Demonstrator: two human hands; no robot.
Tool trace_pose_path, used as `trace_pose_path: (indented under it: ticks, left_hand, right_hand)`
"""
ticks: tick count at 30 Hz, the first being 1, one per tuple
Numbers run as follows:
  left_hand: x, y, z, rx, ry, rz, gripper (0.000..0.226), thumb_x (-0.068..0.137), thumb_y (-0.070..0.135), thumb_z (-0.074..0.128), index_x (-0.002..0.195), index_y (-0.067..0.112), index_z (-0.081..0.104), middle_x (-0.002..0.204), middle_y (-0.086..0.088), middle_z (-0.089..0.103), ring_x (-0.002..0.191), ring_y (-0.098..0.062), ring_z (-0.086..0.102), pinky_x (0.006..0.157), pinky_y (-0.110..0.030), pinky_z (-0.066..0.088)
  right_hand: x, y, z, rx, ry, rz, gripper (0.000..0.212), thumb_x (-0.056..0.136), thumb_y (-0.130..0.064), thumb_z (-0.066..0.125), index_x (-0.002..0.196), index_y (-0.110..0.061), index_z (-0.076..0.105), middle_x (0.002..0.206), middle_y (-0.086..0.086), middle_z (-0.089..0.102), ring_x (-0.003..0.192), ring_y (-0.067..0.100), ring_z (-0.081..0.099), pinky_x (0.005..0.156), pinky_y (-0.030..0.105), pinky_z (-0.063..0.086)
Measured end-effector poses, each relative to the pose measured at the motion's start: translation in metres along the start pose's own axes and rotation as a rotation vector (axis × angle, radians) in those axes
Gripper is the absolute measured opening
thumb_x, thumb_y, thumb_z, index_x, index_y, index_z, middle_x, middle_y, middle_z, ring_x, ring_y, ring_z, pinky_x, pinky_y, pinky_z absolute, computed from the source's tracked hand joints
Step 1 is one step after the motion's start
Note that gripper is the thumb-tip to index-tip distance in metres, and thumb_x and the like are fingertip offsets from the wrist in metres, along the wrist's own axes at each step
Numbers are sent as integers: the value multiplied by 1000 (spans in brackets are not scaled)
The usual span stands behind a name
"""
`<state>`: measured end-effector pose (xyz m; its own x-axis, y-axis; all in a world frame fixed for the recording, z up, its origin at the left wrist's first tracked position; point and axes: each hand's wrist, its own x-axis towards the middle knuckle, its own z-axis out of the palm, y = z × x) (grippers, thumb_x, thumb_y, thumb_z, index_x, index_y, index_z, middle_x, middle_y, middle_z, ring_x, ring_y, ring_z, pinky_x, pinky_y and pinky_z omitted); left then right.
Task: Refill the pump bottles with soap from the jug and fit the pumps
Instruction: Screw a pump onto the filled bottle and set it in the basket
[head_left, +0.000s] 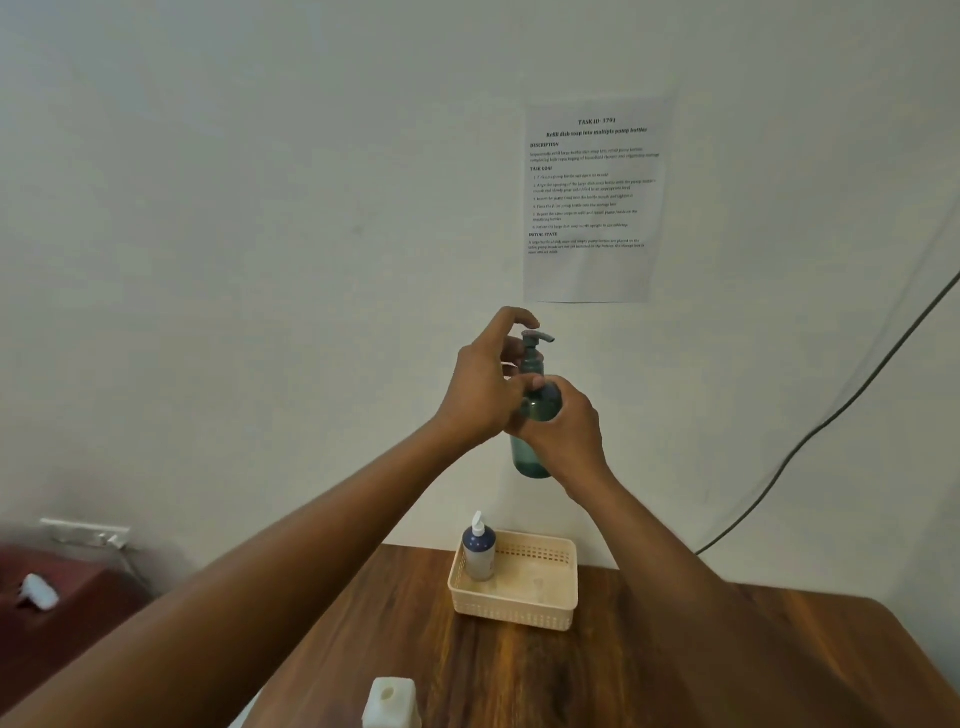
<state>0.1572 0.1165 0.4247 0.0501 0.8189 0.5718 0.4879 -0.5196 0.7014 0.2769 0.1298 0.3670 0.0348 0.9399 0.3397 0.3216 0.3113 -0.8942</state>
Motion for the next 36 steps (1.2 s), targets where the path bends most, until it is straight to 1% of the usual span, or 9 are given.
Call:
trace_pose_path:
  ticks: [4, 8, 12, 17, 22, 26, 29, 33, 36]
  left_hand:
    - [4, 3, 3, -8, 31, -32, 72, 82, 18, 86, 142, 31, 48, 105, 1, 66, 97, -10, 65, 80, -12, 53]
    - [7, 6, 3, -60, 102, -76, 70, 79, 13, 88, 138, 30, 55, 88, -2, 62, 79, -8, 61, 73, -8, 51]
    - [12, 6, -5, -142, 12, -113, 75, 81, -3, 81, 140, 34, 53, 97, -12, 69, 95, -19, 72, 92, -30, 61]
    - [15, 8, -9, -314, -121, -133, 74, 88, -13, 70, 148, 25, 48, 104, -13, 77, 102, -20, 76, 96, -35, 60]
    - [16, 7, -11, -402, -189, -141, 60, 91, -11, 68, 143, 16, 53, 108, -13, 79, 107, -25, 76, 101, -44, 58]
    - [14, 10, -2, -314, -132, -132, 41, 89, 0, 77, 128, 6, 67, 108, -7, 79, 103, -19, 77, 98, -42, 60]
    - [11, 12, 8, -224, 0, -144, 29, 85, 10, 83, 113, 8, 76, 99, -2, 80, 93, -16, 78, 91, -40, 63]
    - [6, 21, 26, -72, 228, -161, 22, 76, 24, 91, 91, 14, 78, 83, 6, 77, 77, -6, 74, 72, -16, 59]
    - [6, 22, 32, -83, 251, -185, 24, 78, 27, 89, 92, 13, 77, 86, 4, 75, 82, -10, 73, 73, -20, 60]
  right_hand:
    - [1, -3, -1, -11, 3, -14, 61, 82, -31, 84, 136, -21, 55, 131, -4, 62, 112, 12, 56, 94, 28, 46]
    - [3, -9, -3, 12, -11, -8, 61, 81, -26, 85, 134, -23, 55, 118, -12, 58, 108, 8, 53, 95, 28, 47]
    - [5, -7, -6, 2, -14, 9, 57, 77, -34, 88, 123, -27, 55, 115, -11, 58, 105, 13, 56, 89, 28, 50]
    - [3, -9, -8, 33, -13, 27, 61, 76, -36, 88, 127, -24, 56, 121, -8, 60, 106, 14, 56, 86, 29, 50]
    - [1, -7, -13, 90, -38, 38, 58, 77, -36, 86, 126, -28, 56, 123, -8, 61, 109, 16, 58, 81, 29, 49]
    - [4, -7, -15, 43, 9, 16, 61, 78, -34, 86, 130, -24, 56, 126, -5, 62, 111, 16, 57, 92, 33, 54]
    - [5, -10, -15, -7, 38, -23, 63, 80, -32, 86, 134, -21, 55, 130, -2, 63, 109, 13, 56, 98, 34, 53]
    - [0, -11, -16, -8, 115, -87, 56, 82, -27, 84, 131, -18, 58, 125, -2, 67, 102, 6, 57, 86, 15, 46]
    - [0, -9, -18, 0, 139, -95, 52, 83, -25, 83, 128, -18, 59, 119, -4, 67, 100, 6, 58, 77, 8, 41]
